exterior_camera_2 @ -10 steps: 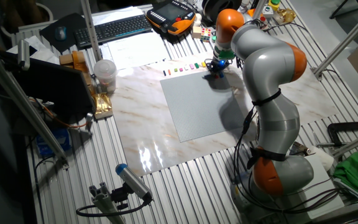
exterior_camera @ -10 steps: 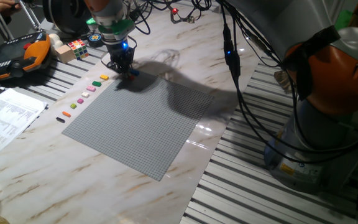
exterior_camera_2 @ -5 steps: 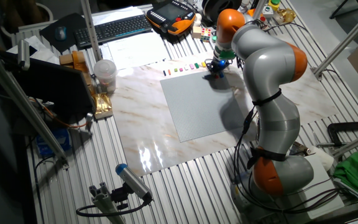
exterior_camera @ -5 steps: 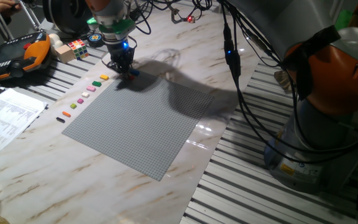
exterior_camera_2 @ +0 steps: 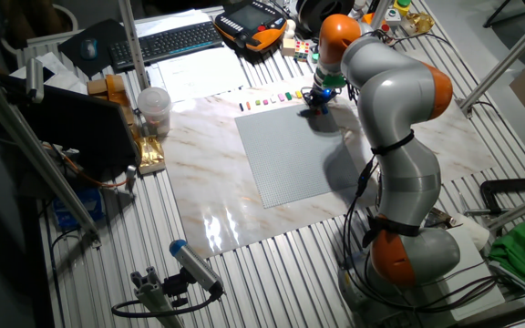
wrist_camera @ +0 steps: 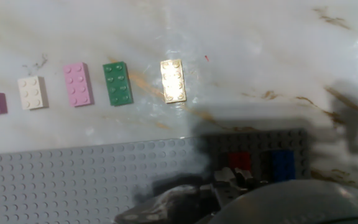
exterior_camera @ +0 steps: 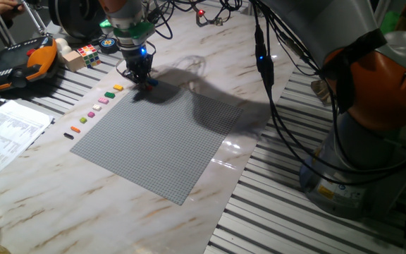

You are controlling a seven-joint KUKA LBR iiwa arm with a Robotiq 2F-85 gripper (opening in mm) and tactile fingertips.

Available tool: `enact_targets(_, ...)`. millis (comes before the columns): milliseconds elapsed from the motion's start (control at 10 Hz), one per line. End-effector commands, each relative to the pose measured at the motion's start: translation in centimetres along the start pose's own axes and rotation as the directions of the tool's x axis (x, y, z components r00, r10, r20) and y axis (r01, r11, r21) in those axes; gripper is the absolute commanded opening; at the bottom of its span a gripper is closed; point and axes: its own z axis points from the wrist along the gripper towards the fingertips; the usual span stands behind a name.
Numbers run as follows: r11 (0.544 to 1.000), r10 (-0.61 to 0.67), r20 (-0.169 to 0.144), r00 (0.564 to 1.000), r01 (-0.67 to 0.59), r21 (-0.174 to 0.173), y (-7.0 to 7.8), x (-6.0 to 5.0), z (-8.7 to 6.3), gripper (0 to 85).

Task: Build with small Lego blocks

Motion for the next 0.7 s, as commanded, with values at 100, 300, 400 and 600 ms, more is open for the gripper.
enact_targets(100,1.0,-0.005,-0.003,1.0,0.005,-0.001,-0.01,0.04,0.15,0.7)
enact_targets(300,1.0,-0.005,0.002,1.0,0.005,0.002,-0.07,-0.05,0.16,0.7)
enact_targets(400,1.0,-0.006,0.002,1.0,0.006,0.002,-0.1,-0.14,0.2,0.7)
enact_targets(600,0.999,-0.032,0.007,0.999,0.032,-0.003,-0.2,-0.17,0.24,0.7)
